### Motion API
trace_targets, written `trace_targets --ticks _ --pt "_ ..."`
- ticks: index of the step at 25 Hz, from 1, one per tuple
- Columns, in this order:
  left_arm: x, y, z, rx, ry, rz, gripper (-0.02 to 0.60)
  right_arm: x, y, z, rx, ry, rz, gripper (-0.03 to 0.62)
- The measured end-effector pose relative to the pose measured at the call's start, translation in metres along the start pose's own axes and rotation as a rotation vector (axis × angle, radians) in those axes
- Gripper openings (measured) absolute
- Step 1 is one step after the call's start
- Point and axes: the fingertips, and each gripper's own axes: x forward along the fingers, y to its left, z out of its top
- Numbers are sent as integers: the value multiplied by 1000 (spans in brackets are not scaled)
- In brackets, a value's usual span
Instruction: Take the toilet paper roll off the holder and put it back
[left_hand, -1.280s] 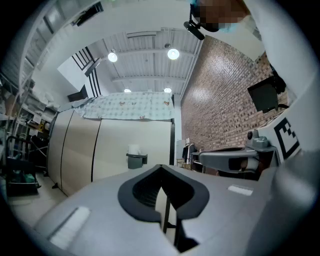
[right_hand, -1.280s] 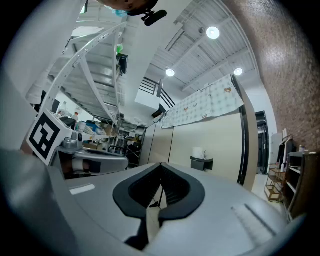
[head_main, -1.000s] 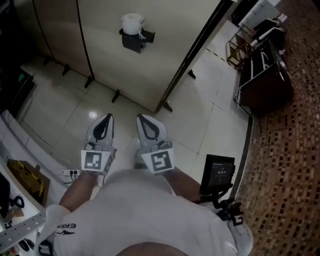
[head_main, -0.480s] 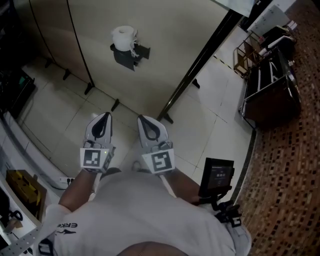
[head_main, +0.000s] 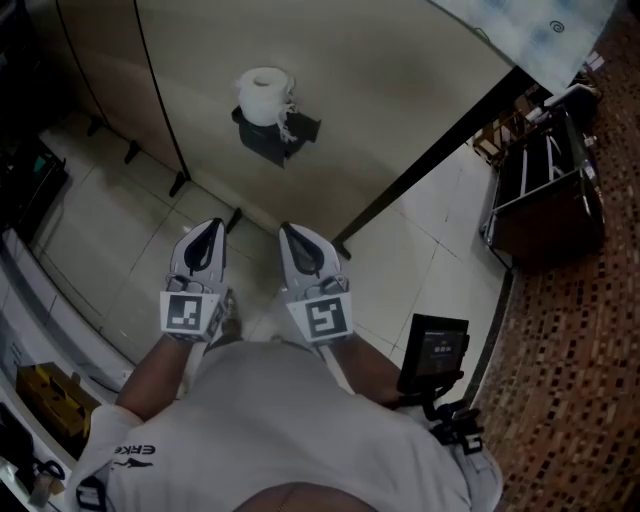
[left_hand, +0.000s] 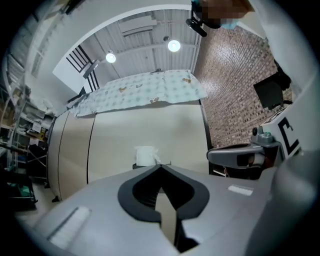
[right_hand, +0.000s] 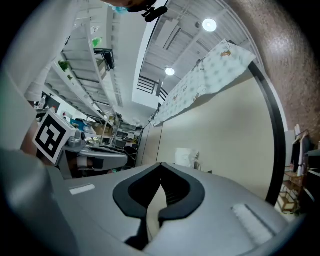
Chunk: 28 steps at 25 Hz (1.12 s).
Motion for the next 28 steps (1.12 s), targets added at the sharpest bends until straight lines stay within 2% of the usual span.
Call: trace_targets --ticks 7,12,17,23,24,26,28 --pt "67 56 -2 -28 -9 -106 2 86 -17 4 -6 26 -94 15" --pt "96 74 6 -45 12 -191 2 122 -31 5 -16 52 -176 15" --pt "119 93 0 -63 -43 -204 2 143 -46 9 -54 63 -225 15" --pt "144 106 -2 -60 -47 -193 2 172 -62 8 -78 99 -201 18" --pt "147 107 -3 -60 -44 -192 2 177 -65 7 -73 108 -189 53" --pt "152 109 -5 -66 -30 -186 2 188 -70 6 -45 120 -169 174" --pt "159 112 -8 -60 -17 -182 2 201 -77 7 -16 115 -162 231"
